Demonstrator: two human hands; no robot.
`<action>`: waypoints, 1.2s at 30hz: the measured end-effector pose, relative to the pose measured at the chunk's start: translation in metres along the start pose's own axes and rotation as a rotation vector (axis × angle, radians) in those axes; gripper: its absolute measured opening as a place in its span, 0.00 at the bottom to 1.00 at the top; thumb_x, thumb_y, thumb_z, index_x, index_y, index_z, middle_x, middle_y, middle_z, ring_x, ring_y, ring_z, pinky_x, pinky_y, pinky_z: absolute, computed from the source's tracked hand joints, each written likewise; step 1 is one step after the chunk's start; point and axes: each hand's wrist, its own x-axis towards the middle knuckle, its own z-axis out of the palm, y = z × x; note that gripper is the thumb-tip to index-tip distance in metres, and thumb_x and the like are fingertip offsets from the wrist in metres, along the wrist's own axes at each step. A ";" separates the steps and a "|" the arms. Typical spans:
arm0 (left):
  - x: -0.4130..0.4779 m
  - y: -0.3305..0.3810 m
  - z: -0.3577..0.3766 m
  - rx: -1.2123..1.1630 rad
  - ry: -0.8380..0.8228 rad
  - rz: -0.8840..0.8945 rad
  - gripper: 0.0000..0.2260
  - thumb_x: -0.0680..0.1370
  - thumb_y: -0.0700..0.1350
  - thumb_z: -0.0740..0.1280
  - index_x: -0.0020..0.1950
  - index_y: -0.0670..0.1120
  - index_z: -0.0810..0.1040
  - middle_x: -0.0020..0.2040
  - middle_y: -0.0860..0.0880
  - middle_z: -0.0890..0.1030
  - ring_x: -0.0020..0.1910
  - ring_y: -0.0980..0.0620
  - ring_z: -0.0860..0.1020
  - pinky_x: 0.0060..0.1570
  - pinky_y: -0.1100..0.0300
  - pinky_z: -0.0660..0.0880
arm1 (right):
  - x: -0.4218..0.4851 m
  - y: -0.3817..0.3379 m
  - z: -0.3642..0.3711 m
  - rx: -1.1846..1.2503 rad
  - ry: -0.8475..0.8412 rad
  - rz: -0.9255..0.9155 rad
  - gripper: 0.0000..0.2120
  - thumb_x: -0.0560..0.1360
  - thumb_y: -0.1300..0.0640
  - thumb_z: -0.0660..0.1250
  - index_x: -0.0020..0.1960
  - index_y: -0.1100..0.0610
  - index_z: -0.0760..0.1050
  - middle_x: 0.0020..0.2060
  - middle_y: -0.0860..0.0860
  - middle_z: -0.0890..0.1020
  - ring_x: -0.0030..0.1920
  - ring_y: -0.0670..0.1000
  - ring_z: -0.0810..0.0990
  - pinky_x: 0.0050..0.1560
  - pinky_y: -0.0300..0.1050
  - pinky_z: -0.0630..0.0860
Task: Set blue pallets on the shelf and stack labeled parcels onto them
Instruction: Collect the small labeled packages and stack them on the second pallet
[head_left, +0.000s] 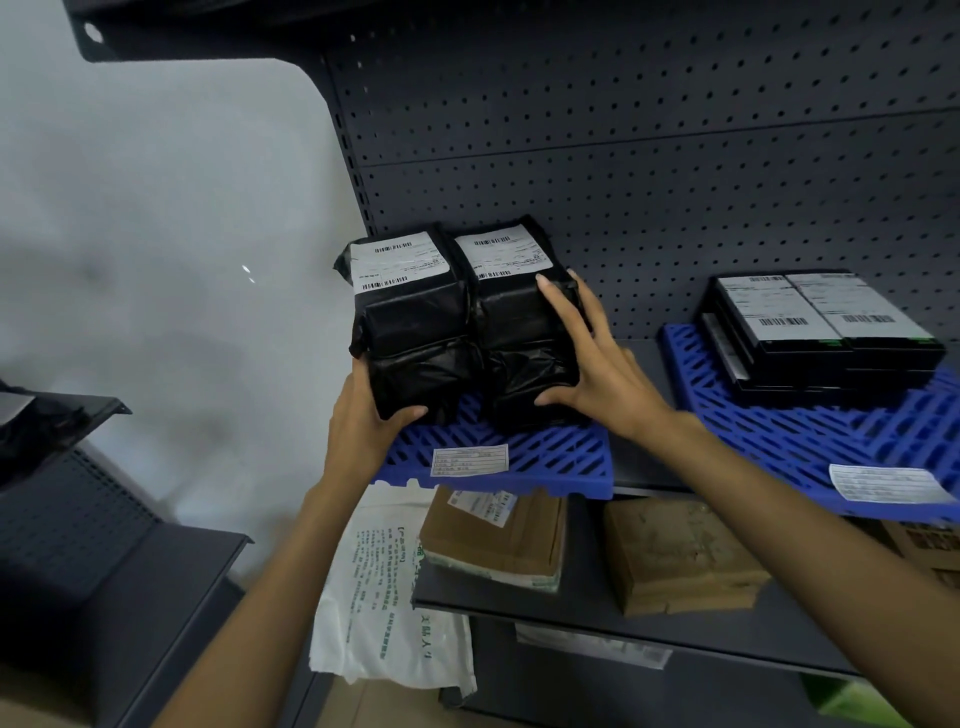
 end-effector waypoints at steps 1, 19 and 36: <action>-0.001 0.001 0.001 -0.005 0.010 -0.002 0.45 0.70 0.51 0.77 0.79 0.51 0.52 0.70 0.45 0.73 0.67 0.41 0.73 0.62 0.45 0.72 | 0.001 -0.003 0.005 -0.004 0.024 0.018 0.64 0.61 0.52 0.83 0.76 0.31 0.38 0.78 0.41 0.40 0.55 0.56 0.79 0.44 0.50 0.74; -0.026 0.030 0.006 -0.266 0.251 -0.001 0.46 0.76 0.49 0.72 0.75 0.63 0.36 0.81 0.48 0.49 0.79 0.50 0.53 0.74 0.43 0.62 | 0.006 -0.027 0.036 -0.092 0.120 0.071 0.62 0.65 0.56 0.81 0.77 0.35 0.37 0.79 0.52 0.45 0.30 0.50 0.77 0.28 0.46 0.80; 0.006 0.019 -0.005 -0.112 0.233 0.013 0.46 0.77 0.56 0.68 0.78 0.57 0.33 0.64 0.45 0.79 0.55 0.43 0.81 0.54 0.47 0.78 | 0.009 -0.037 0.047 -0.132 0.154 0.114 0.61 0.66 0.57 0.80 0.77 0.34 0.37 0.78 0.57 0.51 0.32 0.51 0.77 0.29 0.41 0.77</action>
